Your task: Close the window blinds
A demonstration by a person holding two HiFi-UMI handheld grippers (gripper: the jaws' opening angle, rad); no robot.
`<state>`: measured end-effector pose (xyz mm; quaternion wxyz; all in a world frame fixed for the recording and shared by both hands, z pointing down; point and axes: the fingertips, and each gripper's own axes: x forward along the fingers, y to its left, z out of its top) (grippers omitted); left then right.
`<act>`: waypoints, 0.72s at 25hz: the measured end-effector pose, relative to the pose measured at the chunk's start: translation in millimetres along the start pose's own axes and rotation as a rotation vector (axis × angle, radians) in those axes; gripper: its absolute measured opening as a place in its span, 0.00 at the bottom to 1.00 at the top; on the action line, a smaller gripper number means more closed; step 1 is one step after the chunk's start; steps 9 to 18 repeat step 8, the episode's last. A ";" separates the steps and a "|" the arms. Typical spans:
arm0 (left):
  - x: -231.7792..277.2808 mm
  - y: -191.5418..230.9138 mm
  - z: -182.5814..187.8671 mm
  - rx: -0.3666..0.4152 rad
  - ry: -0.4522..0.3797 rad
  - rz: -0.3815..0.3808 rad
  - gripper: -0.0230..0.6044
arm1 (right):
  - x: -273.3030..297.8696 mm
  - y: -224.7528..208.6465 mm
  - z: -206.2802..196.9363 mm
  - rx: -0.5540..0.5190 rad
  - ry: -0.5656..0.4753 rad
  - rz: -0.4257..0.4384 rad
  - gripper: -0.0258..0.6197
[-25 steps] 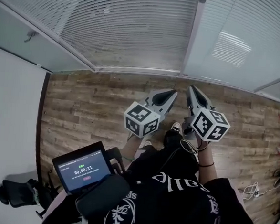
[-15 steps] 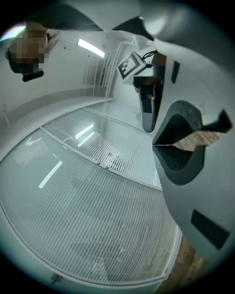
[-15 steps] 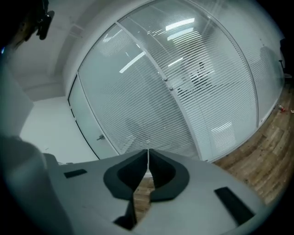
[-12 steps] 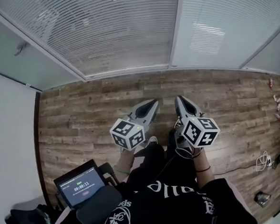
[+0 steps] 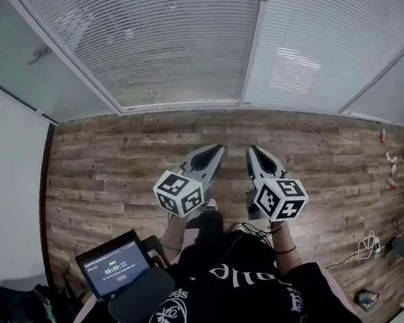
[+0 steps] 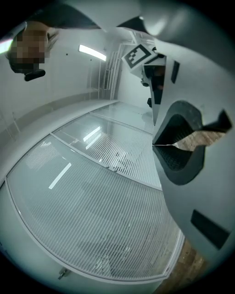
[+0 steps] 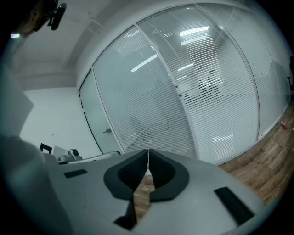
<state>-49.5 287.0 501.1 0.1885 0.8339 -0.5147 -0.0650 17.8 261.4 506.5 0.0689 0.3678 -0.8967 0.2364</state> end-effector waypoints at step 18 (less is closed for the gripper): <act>-4.5 -74.1 -41.4 -0.026 -0.004 0.049 0.04 | -78.7 -26.2 -14.5 -0.048 0.002 0.030 0.08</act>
